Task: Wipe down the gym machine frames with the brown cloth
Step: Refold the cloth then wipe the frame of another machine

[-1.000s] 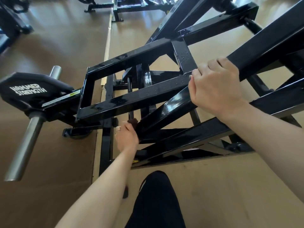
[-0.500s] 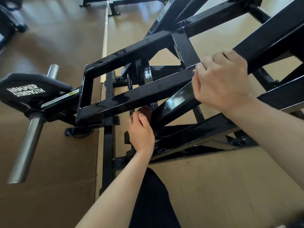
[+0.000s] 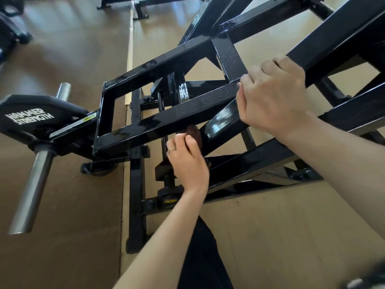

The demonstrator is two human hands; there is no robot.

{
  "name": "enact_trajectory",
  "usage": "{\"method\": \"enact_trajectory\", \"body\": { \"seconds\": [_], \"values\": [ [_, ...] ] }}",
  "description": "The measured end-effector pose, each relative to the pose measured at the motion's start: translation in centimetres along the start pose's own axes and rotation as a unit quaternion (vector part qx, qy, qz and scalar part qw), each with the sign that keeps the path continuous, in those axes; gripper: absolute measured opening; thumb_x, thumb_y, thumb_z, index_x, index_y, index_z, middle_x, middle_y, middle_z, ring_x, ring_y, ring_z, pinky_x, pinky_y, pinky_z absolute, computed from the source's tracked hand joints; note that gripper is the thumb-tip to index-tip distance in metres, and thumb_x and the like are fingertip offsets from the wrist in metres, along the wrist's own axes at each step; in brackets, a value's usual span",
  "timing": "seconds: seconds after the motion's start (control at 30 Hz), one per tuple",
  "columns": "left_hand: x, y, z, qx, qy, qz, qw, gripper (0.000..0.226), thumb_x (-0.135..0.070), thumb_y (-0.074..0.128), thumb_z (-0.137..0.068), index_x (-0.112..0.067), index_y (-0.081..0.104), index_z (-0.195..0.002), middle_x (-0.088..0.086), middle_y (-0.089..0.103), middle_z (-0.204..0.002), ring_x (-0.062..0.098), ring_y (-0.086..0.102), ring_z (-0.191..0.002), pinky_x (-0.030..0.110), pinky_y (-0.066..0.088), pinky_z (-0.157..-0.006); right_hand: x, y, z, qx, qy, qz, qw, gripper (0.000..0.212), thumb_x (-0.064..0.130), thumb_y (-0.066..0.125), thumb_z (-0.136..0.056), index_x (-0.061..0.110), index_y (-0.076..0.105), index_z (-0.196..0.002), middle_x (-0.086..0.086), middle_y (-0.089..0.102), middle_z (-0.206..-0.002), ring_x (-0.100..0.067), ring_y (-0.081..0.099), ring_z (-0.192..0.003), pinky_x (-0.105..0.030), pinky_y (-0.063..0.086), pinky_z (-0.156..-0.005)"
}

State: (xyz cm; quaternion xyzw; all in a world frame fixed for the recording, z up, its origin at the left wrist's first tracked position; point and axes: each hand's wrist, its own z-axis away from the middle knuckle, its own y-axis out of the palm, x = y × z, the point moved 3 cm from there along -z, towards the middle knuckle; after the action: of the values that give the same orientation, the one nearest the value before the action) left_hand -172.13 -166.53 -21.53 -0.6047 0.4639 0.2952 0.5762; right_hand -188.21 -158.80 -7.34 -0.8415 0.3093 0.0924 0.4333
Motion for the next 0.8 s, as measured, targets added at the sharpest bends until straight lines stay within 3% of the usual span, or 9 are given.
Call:
{"method": "enact_trajectory", "body": {
  "seconds": [0.07, 0.2, 0.3, 0.4, 0.47, 0.53, 0.7, 0.8],
  "values": [
    [-3.1, 1.3, 1.0, -0.011, 0.072, 0.010, 0.997, 0.024, -0.035, 0.037, -0.106, -0.022, 0.056, -0.103, -0.006, 0.050, -0.103, 0.012, 0.048, -0.090, 0.011, 0.033, -0.064, 0.1, 0.0, -0.1, -0.008, -0.005, 0.008, 1.000, 0.053, 0.025, 0.024, -0.106, 0.004, 0.060, -0.075, -0.015, 0.059, -0.073, -0.035, 0.053, -0.073, -0.046, 0.044, -0.081],
    [-4.9, 2.1, 0.8, -0.012, 0.134, -0.003, 0.991, 0.030, -0.036, 0.034, -0.106, -0.020, 0.060, -0.107, -0.004, 0.055, -0.105, 0.014, 0.053, -0.087, 0.015, 0.034, -0.063, 0.2, -0.4, -0.2, 0.015, -0.008, 0.006, 1.000, 0.054, 0.026, 0.021, -0.107, 0.007, 0.059, -0.073, -0.012, 0.058, -0.071, -0.033, 0.052, -0.071, -0.046, 0.045, -0.082],
    [-3.0, 0.9, 0.0, 0.018, 0.165, -0.011, 0.986, 0.037, -0.034, 0.032, -0.105, -0.013, 0.063, -0.107, 0.000, 0.058, -0.106, 0.012, 0.053, -0.087, 0.017, 0.038, -0.067, 0.1, -0.9, -0.4, 0.068, -0.024, -0.014, 0.997, 0.058, 0.026, 0.017, -0.108, 0.006, 0.064, -0.079, -0.012, 0.063, -0.077, -0.033, 0.055, -0.076, -0.047, 0.045, -0.094],
    [-2.2, 0.3, -0.8, 0.030, 0.108, -0.032, 0.993, 0.036, -0.030, 0.032, -0.106, -0.010, 0.062, -0.107, 0.003, 0.057, -0.104, 0.016, 0.052, -0.086, 0.036, 0.048, -0.066, -1.7, -2.6, 0.2, 0.071, -0.041, -0.042, 0.996, 0.060, 0.030, 0.019, -0.109, 0.006, 0.074, -0.099, -0.014, 0.072, -0.100, -0.033, 0.064, -0.097, -0.046, 0.031, -0.120],
    [-3.7, 0.4, -0.4, 0.032, 0.095, -0.036, 0.994, 0.033, -0.027, 0.034, -0.107, -0.010, 0.061, -0.109, 0.003, 0.056, -0.106, 0.018, 0.053, -0.088, 0.042, 0.051, -0.070, -5.3, -4.1, 0.3, 0.055, -0.020, -0.021, 0.998, 0.060, 0.034, 0.020, -0.110, 0.006, 0.073, -0.114, -0.016, 0.071, -0.120, -0.034, 0.061, -0.121, -0.046, 0.016, -0.127],
    [-7.6, 0.8, 0.4, 0.037, 0.144, -0.021, 0.989, 0.034, -0.031, 0.034, -0.106, -0.012, 0.062, -0.110, 0.001, 0.057, -0.110, 0.019, 0.056, -0.093, 0.039, 0.051, -0.071, -9.6, -5.4, 0.1, 0.051, 0.011, 0.015, 0.999, 0.061, 0.036, 0.018, -0.112, 0.003, 0.068, -0.124, -0.018, 0.066, -0.131, -0.034, 0.052, -0.134, -0.047, 0.013, -0.127],
    [-20.6, 4.8, 0.6, 0.044, 0.314, 0.013, 0.948, 0.039, -0.040, 0.031, -0.105, -0.019, 0.062, -0.110, -0.003, 0.060, -0.111, 0.023, 0.060, -0.092, 0.035, 0.046, -0.063, -11.8, -5.9, -0.2, 0.067, 0.012, 0.032, 0.997, 0.060, 0.030, 0.016, -0.111, -0.001, 0.067, -0.123, -0.016, 0.067, -0.126, -0.034, 0.051, -0.131, -0.043, 0.016, -0.127],
    [-20.9, 5.2, 0.0, 0.053, 0.344, 0.023, 0.937, 0.037, -0.038, 0.032, -0.105, -0.020, 0.063, -0.114, -0.004, 0.060, -0.114, 0.022, 0.062, -0.090, 0.035, 0.049, -0.065, -11.7, -6.0, -0.2, 0.059, 0.020, -0.002, 0.998, 0.059, 0.028, 0.018, -0.111, 0.000, 0.068, -0.125, -0.013, 0.068, -0.129, -0.031, 0.051, -0.136, -0.045, 0.016, -0.127]
  ]
}}
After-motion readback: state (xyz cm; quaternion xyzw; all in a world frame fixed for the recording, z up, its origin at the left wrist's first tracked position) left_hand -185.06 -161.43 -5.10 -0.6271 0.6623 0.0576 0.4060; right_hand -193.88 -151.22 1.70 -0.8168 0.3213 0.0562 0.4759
